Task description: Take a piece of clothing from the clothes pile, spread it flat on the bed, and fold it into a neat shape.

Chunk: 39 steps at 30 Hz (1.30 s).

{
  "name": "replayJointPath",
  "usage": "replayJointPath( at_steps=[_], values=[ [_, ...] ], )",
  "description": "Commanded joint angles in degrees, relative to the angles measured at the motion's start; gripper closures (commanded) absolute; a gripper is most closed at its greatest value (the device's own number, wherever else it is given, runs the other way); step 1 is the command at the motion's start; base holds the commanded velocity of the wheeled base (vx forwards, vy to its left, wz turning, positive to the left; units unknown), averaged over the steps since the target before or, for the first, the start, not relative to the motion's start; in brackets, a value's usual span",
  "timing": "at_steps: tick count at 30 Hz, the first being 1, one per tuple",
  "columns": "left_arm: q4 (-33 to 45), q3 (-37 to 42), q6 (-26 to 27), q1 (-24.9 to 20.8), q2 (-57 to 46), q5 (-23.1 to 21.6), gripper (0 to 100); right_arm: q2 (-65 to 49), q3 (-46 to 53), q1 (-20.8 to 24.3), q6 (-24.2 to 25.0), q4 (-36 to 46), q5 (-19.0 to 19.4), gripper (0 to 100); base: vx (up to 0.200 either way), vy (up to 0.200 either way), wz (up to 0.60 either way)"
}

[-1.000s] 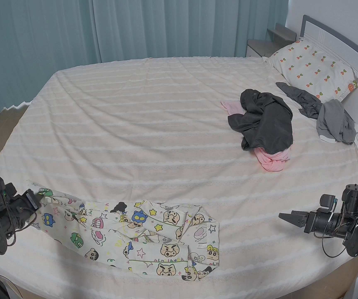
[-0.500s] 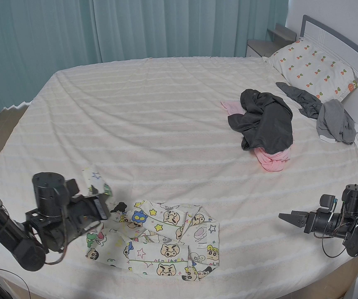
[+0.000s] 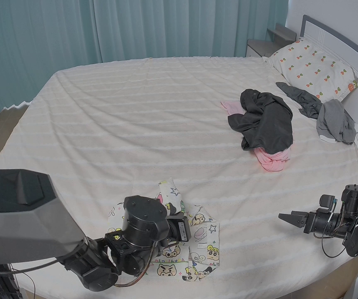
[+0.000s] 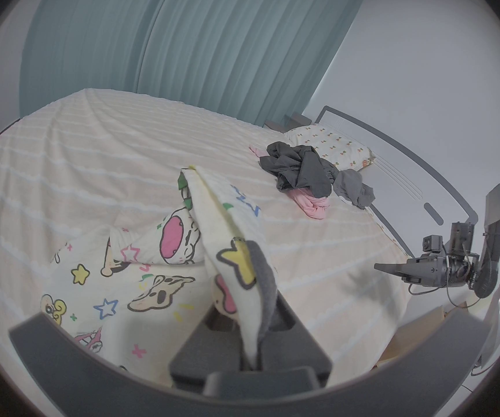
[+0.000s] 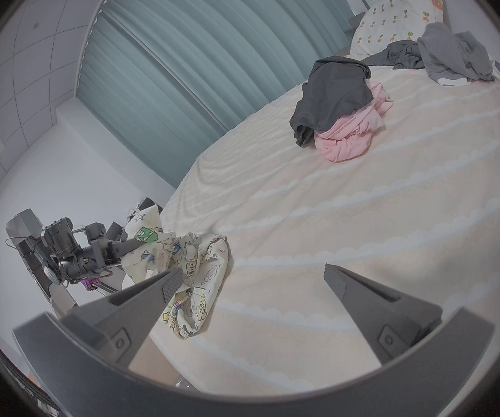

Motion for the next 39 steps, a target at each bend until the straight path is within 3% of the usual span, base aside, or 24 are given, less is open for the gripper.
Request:
replayJointPath(
  at_steps=[1,2,3,16,21,27,33,39],
  values=[
    [0.0,-1.6,-0.9,-1.1,3.6,0.4,100,0.2,0.1,0.0,0.0,-0.8,0.0,0,0.0,0.0,0.0],
    [0.0,-1.7,-1.3,-1.3,3.6,0.4,100,0.2,0.1,0.0,0.0,-0.8,0.0,0,0.0,0.0,0.0],
    [0.0,-1.7,-1.7,-1.6,3.6,0.4,0,0.2,0.1,0.0,0.0,-0.8,0.0,0,0.0,0.0,0.0],
    [0.1,0.5,-2.7,0.1,-4.6,0.5,0,0.8,0.2,0.3,-0.1,-0.8,0.0,0,0.0,0.0,0.0],
    [0.1,6.9,-3.5,3.0,-12.0,0.4,0,1.0,0.2,0.3,0.0,-0.8,0.2,0,0.0,0.0,0.0],
    [0.0,18.7,-8.5,6.0,-20.8,-0.2,0,1.1,1.3,3.3,0.3,-0.8,-0.1,0,0.0,0.0,0.0],
    [0.0,22.1,-13.5,6.8,-21.5,-0.2,0,1.3,1.5,4.9,0.8,-0.8,-0.2,0,-0.067,0.0,0.0],
    [0.0,24.2,-14.2,9.2,-22.9,-0.3,0,2.2,0.8,6.4,1.3,-0.8,-0.2,0,-0.133,0.0,0.0]
  ],
)
